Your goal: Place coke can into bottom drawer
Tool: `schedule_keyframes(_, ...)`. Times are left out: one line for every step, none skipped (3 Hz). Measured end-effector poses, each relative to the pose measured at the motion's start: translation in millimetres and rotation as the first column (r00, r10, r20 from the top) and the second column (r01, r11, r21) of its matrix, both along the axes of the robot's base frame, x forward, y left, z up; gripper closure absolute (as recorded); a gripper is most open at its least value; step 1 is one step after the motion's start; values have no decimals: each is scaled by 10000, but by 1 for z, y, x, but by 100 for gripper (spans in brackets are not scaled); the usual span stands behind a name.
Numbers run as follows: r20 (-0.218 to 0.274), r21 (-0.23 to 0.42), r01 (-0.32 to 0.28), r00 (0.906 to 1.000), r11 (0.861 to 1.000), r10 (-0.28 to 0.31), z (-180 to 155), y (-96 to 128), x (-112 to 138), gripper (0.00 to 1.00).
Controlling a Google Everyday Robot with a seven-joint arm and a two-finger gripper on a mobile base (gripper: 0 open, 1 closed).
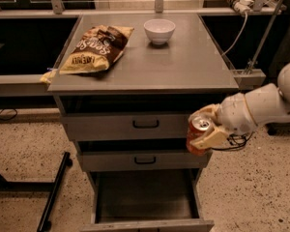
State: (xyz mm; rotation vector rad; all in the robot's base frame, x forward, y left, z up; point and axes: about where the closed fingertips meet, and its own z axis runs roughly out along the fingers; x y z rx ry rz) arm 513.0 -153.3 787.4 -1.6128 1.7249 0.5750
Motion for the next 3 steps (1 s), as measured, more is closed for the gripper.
schedule_keyframes(-316, 601, 135, 9994, 9981, -116, -89, -12, -22, 100)
schedule_keyframes(-945, 1209, 122, 9955, 9926, -8, -183, -15, -40, 100)
schedule_keyframes(-1255, 1509, 105, 9921, 9885, 86, -206, -9, -44, 100)
